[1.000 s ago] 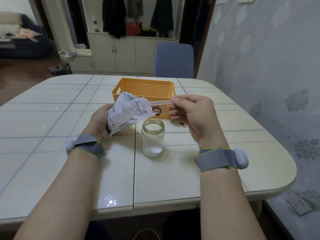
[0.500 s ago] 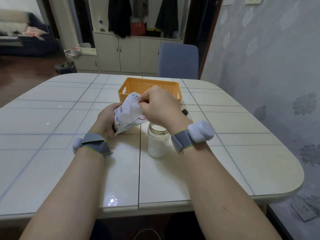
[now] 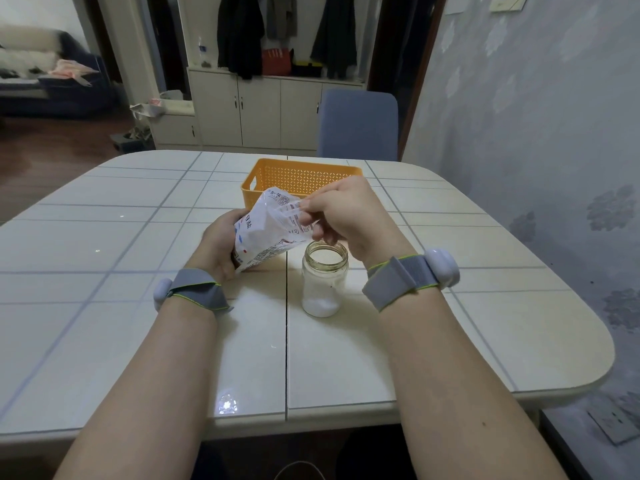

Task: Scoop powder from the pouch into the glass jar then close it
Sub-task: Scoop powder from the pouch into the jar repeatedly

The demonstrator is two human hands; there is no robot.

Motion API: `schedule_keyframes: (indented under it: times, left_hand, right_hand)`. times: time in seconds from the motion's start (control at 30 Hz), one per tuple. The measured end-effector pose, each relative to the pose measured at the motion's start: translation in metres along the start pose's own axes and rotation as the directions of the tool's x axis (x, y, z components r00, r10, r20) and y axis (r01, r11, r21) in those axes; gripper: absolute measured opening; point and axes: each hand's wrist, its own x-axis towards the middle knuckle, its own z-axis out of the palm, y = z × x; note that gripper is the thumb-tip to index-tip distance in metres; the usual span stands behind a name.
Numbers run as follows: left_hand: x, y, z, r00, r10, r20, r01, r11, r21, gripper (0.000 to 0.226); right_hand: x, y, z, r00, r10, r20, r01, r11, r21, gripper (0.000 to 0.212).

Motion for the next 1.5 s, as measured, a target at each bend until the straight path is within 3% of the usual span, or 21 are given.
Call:
schedule_keyframes:
  times: [0.13,0.33,0.63,0.8,1.0,1.17,1.5]
  left_hand:
    - [-0.002,0.001,0.001,1.000,-0.013,0.009,0.013,1.000,-0.003,0.026]
    - [-0.003,0.000,0.003,1.000,-0.019,0.006,0.019,1.000,0.003,0.026]
    - [-0.003,0.001,0.002,0.998,-0.044,0.038,0.045,0.999,-0.026,0.027]
    - [0.003,0.000,-0.002,0.998,-0.046,0.049,0.047,0.999,-0.010,0.051]
    - [0.008,-0.003,-0.003,0.995,-0.027,0.095,0.029,0.999,-0.018,0.059]
    - [0.002,0.002,-0.006,0.998,-0.031,0.055,0.034,0.998,-0.052,0.032]
    - [0.000,0.004,-0.006,0.998,-0.050,0.024,0.051,0.998,-0.027,0.040]
  right_hand:
    - [-0.010,0.008,-0.015,0.998,0.039,-0.058,-0.021,0.958,0.287,0.011]
    - [-0.022,0.023,-0.024,0.991,0.081,-0.102,-0.030,0.906,0.423,0.012]
    - [-0.027,0.029,-0.028,0.986,0.111,-0.127,-0.040,0.883,0.467,0.008]
    - [-0.032,0.031,-0.047,0.982,0.095,-0.162,-0.003,0.872,0.490,0.010]
    - [-0.043,0.037,-0.062,0.979,0.087,-0.184,0.018,0.864,0.503,0.007]
    - [-0.048,0.042,-0.068,0.984,0.087,-0.156,0.001,0.870,0.493,0.009]
    - [-0.053,0.056,-0.068,0.990,0.073,-0.123,-0.018,0.919,0.394,0.014]
